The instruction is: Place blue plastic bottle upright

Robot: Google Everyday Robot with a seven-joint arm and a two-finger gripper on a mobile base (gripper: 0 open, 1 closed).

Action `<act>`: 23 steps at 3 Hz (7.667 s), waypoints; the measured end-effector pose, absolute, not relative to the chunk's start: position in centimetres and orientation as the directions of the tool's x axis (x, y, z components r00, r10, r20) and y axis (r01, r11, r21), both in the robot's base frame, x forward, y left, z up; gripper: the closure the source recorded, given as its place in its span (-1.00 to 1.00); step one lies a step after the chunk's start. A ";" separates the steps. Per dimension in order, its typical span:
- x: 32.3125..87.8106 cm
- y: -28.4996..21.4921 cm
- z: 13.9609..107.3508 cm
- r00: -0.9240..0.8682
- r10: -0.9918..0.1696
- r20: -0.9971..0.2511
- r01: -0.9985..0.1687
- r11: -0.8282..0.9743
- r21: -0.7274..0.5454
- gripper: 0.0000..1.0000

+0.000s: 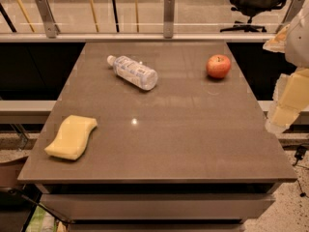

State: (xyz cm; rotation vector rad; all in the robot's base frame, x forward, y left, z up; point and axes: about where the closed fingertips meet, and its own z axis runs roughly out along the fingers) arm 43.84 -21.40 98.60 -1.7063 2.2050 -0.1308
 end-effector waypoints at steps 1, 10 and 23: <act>43.9 -21.3 98.8 -0.218 -0.952 -0.217 -0.918 0.275 -0.285 -1.00; 63.2 -6.4 98.8 -0.620 -0.752 -0.225 -0.713 0.659 -0.238 -1.00; 70.4 6.5 84.2 -0.630 -0.771 -0.094 -0.775 0.631 0.021 -1.00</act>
Offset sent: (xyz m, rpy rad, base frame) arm 0.0164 0.0094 0.0092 0.0536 0.0124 -0.0597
